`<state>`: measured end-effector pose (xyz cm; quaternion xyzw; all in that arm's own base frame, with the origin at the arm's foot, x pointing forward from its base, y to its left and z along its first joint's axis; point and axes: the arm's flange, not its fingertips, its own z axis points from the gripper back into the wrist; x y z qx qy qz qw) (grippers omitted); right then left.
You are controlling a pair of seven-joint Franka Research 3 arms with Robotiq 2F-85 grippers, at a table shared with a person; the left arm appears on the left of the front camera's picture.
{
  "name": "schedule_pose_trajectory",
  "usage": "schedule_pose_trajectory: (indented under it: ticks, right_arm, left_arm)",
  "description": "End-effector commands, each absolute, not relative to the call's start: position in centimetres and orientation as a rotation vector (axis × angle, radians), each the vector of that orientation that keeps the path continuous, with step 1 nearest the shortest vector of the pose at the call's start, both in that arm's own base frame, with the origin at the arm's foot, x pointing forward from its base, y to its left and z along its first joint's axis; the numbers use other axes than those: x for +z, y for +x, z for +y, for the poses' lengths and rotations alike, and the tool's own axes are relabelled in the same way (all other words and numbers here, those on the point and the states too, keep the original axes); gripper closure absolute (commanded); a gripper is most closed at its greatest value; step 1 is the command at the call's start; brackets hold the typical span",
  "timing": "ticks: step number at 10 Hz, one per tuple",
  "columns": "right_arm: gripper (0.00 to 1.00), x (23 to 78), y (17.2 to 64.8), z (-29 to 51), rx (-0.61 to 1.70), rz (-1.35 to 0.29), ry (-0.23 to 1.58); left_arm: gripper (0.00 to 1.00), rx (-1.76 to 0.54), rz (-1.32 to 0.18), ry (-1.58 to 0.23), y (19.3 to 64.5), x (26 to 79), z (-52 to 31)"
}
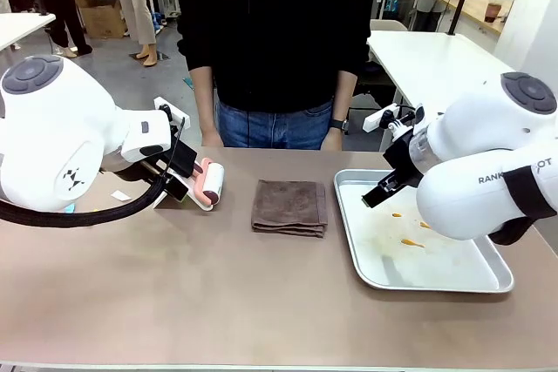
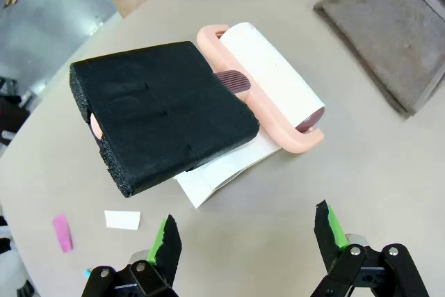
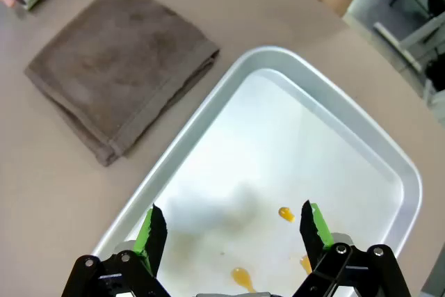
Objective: Clean the surface of the table.
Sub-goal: Hold the Lint Roller with your left hand and the towel with your right hand.
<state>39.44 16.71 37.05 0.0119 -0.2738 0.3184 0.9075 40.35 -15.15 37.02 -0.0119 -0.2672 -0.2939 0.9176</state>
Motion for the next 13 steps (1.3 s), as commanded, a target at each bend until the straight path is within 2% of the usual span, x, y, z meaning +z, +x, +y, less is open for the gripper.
schedule_pose_trajectory:
  ticks: [1, 3, 5, 7, 9, 11, 13]
  right_arm:
    - [0.0, 37.1, 39.5, 16.7, 0.657, -0.566, 0.025]
    - [0.0, 37.0, 39.4, 16.7, 0.657, -0.565, 0.025]
    - [0.0, 38.4, 38.4, 16.6, 0.682, -0.54, 0.041]
    - [0.0, 41.6, 36.7, 15.0, 0.659, -0.556, 0.118]
    - [0.0, 45.2, 34.4, 12.6, 0.618, -0.536, 0.221]
    - [0.0, 49.3, 31.6, 8.1, 0.422, -0.509, 0.349]
    - [0.0, 52.1, 28.9, 1.5, 0.222, -0.549, 0.508]
  left_arm:
    - [0.0, -0.605, -0.55, -0.024, 40.3, 37.0, -15.2]
    - [0.0, -0.605, -0.55, -0.024, 40.4, 37.0, -15.1]
    - [0.0, -0.641, -0.595, -0.105, 39.3, 38.6, -14.2]
    - [0.0, -0.638, -0.642, -0.156, 38.0, 41.5, -11.8]
    - [0.0, -0.629, -0.616, -0.175, 36.6, 43.9, -8.5]
    - [0.0, -0.575, -0.604, -0.258, 35.8, 46.6, -3.6]
    - [0.0, -0.485, -0.642, -0.463, 35.3, 47.7, 3.3]
